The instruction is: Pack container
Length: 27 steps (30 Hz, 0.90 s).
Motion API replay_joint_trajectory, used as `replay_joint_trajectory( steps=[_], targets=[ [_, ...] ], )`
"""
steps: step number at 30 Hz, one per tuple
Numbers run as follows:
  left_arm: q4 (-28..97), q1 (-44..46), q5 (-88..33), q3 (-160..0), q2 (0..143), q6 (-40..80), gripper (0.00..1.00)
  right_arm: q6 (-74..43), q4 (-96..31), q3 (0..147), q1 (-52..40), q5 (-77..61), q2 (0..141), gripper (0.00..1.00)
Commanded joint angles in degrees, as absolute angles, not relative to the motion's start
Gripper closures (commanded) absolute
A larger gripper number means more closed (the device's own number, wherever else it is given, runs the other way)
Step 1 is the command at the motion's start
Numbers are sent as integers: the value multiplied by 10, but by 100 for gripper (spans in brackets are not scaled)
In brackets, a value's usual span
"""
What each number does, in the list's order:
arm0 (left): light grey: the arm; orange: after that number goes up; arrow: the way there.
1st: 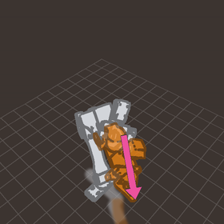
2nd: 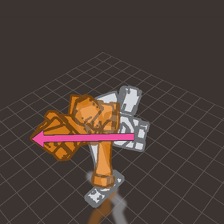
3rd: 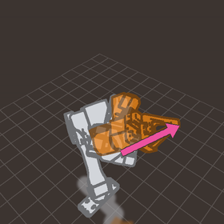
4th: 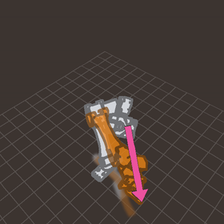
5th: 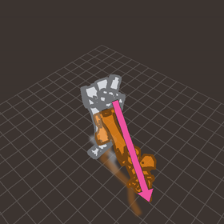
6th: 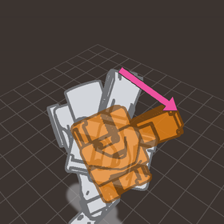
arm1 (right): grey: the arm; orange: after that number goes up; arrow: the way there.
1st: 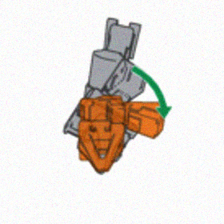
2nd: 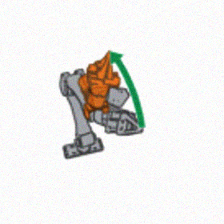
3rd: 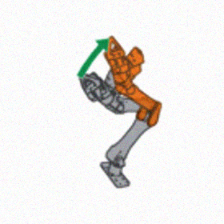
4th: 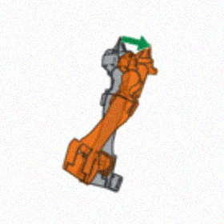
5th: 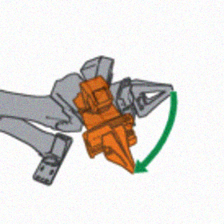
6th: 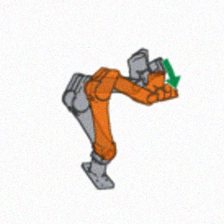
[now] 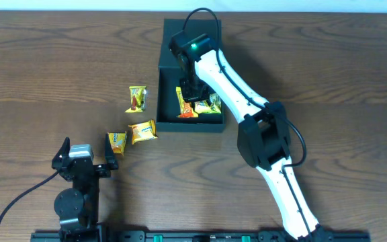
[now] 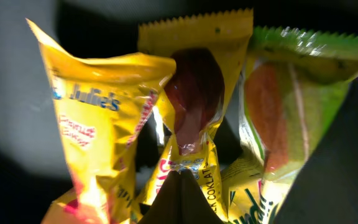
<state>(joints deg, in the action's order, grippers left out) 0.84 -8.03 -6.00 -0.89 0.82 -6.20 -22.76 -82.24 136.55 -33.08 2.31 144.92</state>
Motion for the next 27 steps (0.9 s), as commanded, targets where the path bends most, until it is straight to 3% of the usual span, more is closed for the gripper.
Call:
replay_joint_trajectory(
  steps=[1,16,23,27],
  targets=[
    [38,-82,-70,-3,6,-60,5,-221,-830,1411,-331,44,1448,98],
    [38,-82,-70,-3,6,-60,5,-192,-782,1488,-361,-43,1440,99],
    [38,-82,-70,-3,6,-60,5,-192,-822,1519,-321,0,1399,98],
    [38,-82,-70,-3,6,-60,4,-125,-869,1532,-275,23,1309,98]
  ],
)
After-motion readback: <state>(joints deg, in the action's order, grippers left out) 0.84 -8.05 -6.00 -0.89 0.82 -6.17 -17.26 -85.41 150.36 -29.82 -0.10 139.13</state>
